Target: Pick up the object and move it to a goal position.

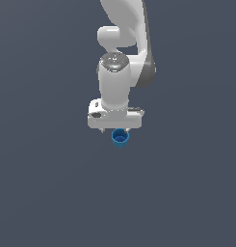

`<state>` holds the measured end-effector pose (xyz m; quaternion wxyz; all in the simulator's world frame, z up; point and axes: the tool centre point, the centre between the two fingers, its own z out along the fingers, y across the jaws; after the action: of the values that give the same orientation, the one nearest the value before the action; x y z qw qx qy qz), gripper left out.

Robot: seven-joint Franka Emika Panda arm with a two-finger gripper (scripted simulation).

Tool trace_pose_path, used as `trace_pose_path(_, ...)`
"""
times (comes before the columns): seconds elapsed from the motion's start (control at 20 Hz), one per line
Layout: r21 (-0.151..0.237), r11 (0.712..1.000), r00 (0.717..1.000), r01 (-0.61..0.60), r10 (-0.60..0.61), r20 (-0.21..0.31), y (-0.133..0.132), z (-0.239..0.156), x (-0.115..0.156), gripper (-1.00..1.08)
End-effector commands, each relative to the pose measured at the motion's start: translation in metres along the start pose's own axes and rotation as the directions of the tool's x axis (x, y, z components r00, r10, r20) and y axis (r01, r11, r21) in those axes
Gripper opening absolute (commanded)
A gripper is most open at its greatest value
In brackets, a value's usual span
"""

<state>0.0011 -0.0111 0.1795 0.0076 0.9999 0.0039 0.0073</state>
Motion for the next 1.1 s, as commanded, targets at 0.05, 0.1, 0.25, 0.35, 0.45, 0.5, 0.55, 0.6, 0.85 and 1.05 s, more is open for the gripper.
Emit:
trace_pose_path(0.05,0.001,1.0,1.0,0.0,0.0,0.0,0.0,0.0,0.0,0.28)
trace_pose_path(0.1,0.002,1.0,1.0,0.001,-0.001,0.001,0.0,0.0,0.0,0.28)
trace_pose_path(0.25,0.011,1.0,1.0,0.007,-0.007,0.004,-0.002,0.0,-0.001,0.28)
trace_pose_path(0.35,0.013,1.0,1.0,0.009,-0.009,0.005,-0.002,0.0,-0.001,0.28)
trace_pose_path(0.45,0.012,1.0,1.0,0.007,-0.007,0.005,-0.002,0.001,-0.002,0.28)
trace_pose_path(0.5,0.013,1.0,1.0,0.003,-0.003,0.005,-0.002,0.001,-0.002,0.28)
trace_pose_path(0.55,0.014,1.0,1.0,-0.002,0.002,0.005,-0.002,0.002,-0.002,0.28)
trace_pose_path(0.6,0.015,1.0,1.0,-0.009,0.009,0.005,-0.002,0.002,-0.003,0.28)
trace_pose_path(0.85,0.024,0.997,0.998,-0.068,0.068,0.005,-0.003,0.008,-0.007,0.28)
trace_pose_path(1.05,0.036,0.989,0.99,-0.144,0.144,0.007,-0.003,0.015,-0.013,0.28)
